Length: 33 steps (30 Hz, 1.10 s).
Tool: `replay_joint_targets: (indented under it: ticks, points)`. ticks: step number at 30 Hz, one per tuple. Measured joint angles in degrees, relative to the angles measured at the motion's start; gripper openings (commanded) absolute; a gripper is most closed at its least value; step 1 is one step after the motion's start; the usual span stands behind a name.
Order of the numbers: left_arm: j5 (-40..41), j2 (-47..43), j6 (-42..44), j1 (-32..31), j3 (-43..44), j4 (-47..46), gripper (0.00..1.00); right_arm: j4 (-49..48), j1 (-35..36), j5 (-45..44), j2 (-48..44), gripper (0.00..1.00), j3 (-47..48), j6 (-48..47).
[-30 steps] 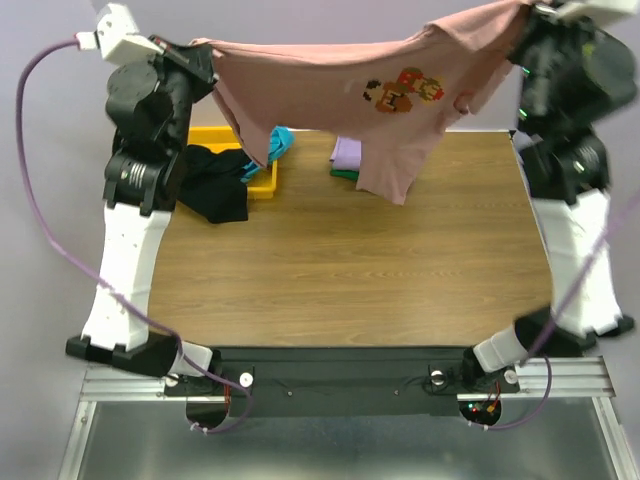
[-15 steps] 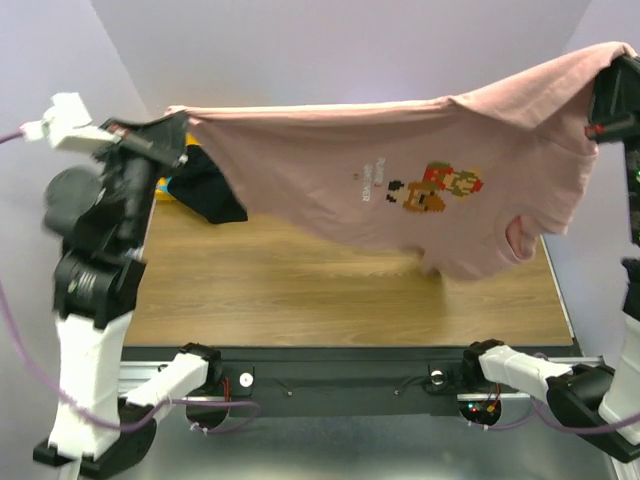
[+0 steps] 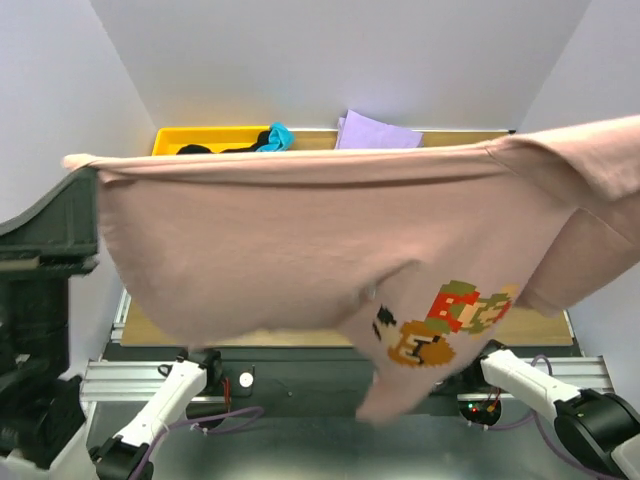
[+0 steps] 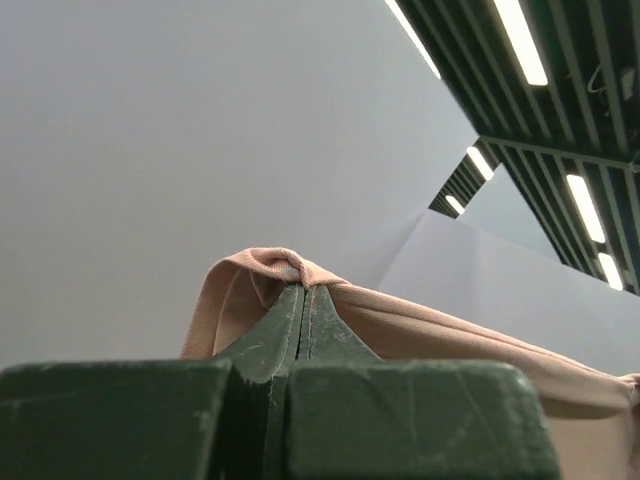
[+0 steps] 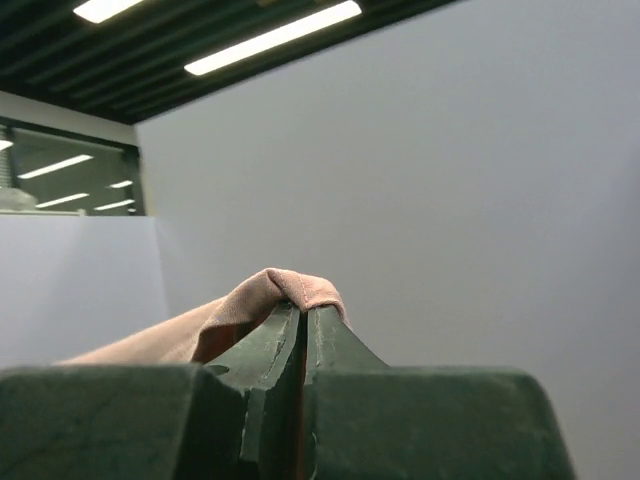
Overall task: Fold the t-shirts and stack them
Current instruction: Flatten the tshirt out
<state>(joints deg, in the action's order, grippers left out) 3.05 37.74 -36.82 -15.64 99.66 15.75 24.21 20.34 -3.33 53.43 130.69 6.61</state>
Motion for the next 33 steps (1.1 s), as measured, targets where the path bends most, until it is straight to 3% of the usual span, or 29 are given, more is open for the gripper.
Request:
replay_joint_targets:
  ticks: [7, 12, 14, 17, 20, 24, 33]
  points:
    - [6.4, 6.0, -1.6, 0.0, -17.4, -3.1, 0.00, -3.4, 0.0, -17.3, 7.8, 0.01, -13.2, -3.2]
    - [10.8, 12.5, -3.5, 0.0, -36.9, -10.3, 0.00, -7.2, 0.0, -28.0, 16.2, 0.01, -37.7, -4.2]
    - [11.3, 20.1, -4.0, 0.0, -47.6, -14.4, 0.00, -7.7, 0.0, -30.1, 18.7, 0.01, -49.1, -3.6]
    - [11.6, 28.5, -4.4, 0.0, -55.1, -18.4, 0.00, -9.1, 0.0, -32.6, 21.4, 0.01, -62.8, -2.1]
    - [12.0, 38.2, -4.7, 0.2, -56.2, -21.4, 0.00, -11.7, -0.2, -34.5, 23.3, 0.01, -70.7, -0.2]
    - [11.3, 50.6, -4.6, 0.7, -52.9, -24.6, 0.00, -16.6, -2.0, -35.8, 30.2, 0.01, -71.4, 2.0]
    - [10.8, 57.9, -4.5, 1.1, -43.8, -28.6, 0.00, -20.8, -4.6, -35.8, 42.2, 0.01, -66.6, 2.5]
